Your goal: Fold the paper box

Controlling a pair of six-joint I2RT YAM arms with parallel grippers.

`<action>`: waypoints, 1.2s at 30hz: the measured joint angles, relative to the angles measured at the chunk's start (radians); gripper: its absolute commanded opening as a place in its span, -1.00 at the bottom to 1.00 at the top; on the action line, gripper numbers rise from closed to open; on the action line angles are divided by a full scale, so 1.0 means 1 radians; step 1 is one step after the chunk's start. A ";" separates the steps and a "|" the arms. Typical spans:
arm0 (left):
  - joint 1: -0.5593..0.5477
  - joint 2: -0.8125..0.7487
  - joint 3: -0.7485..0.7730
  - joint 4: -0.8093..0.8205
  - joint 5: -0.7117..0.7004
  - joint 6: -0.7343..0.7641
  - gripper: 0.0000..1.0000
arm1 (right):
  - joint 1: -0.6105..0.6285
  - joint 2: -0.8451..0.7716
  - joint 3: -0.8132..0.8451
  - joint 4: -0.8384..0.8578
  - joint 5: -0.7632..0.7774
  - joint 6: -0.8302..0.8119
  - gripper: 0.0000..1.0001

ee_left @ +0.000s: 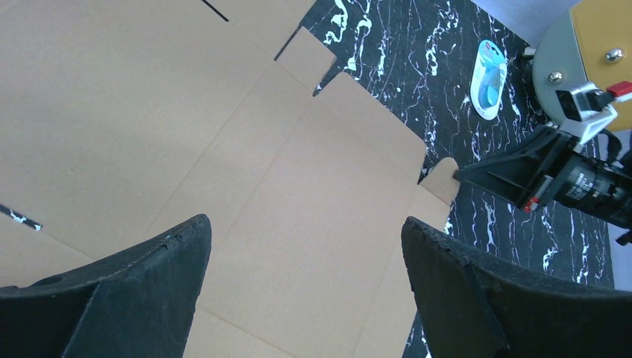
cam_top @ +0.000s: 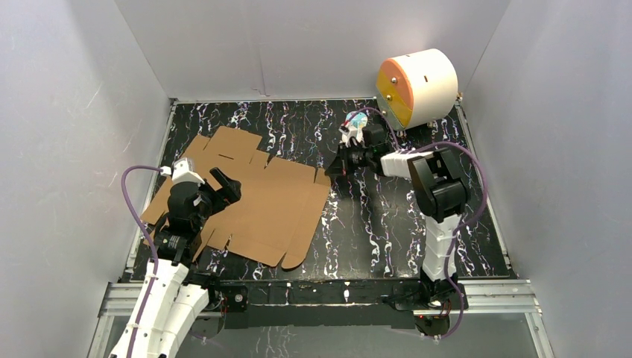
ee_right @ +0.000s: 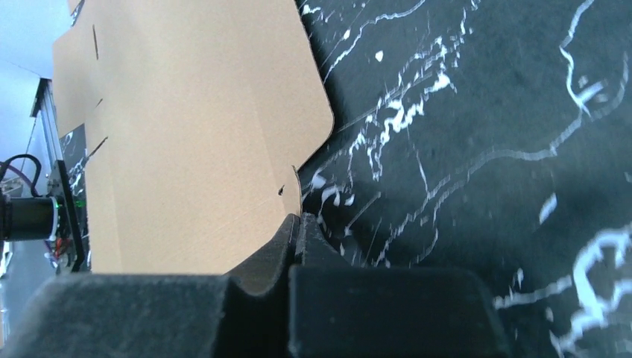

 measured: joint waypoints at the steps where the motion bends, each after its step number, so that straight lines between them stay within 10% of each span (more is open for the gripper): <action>1: 0.000 0.000 0.000 0.000 0.001 0.000 0.91 | -0.005 -0.023 -0.023 0.004 0.006 0.007 -1.00; 24: 0.000 0.105 0.001 -0.017 -0.040 -0.031 0.91 | -0.101 -0.970 -0.689 -0.177 0.356 0.211 -0.89; 36: 0.000 0.360 0.057 -0.004 -0.071 -0.117 0.92 | -0.089 -1.285 -0.855 -0.405 0.331 0.290 -0.35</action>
